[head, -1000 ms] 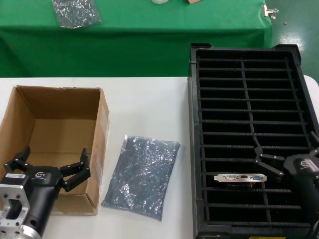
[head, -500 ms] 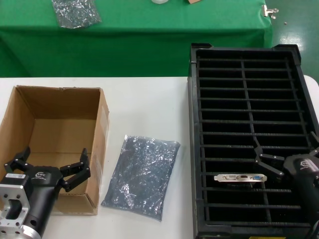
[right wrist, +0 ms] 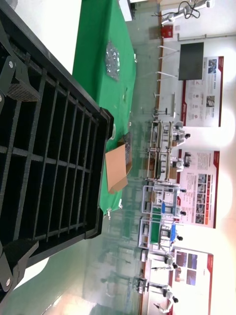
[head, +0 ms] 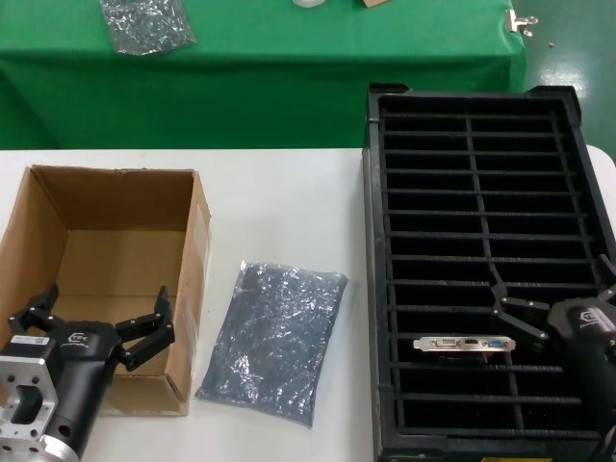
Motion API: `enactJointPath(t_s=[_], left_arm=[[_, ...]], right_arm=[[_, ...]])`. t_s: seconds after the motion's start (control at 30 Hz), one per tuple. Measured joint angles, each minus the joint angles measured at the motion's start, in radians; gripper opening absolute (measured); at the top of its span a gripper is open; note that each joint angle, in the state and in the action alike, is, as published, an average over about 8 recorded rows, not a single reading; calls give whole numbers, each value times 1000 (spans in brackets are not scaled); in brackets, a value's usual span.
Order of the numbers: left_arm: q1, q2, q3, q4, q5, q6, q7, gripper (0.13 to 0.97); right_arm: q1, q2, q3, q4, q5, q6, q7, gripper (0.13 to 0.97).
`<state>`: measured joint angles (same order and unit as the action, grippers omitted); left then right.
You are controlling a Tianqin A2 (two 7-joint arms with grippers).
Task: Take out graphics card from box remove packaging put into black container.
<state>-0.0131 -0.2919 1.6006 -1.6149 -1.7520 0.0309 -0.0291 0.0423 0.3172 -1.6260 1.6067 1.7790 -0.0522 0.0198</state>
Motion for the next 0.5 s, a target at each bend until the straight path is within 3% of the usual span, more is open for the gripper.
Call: enactJointPath(t_s=[0.5], left_arm=[[0,0,0,0,0,0,0,966]], right_arm=[[0,0,0,0,0,0,0,966]])
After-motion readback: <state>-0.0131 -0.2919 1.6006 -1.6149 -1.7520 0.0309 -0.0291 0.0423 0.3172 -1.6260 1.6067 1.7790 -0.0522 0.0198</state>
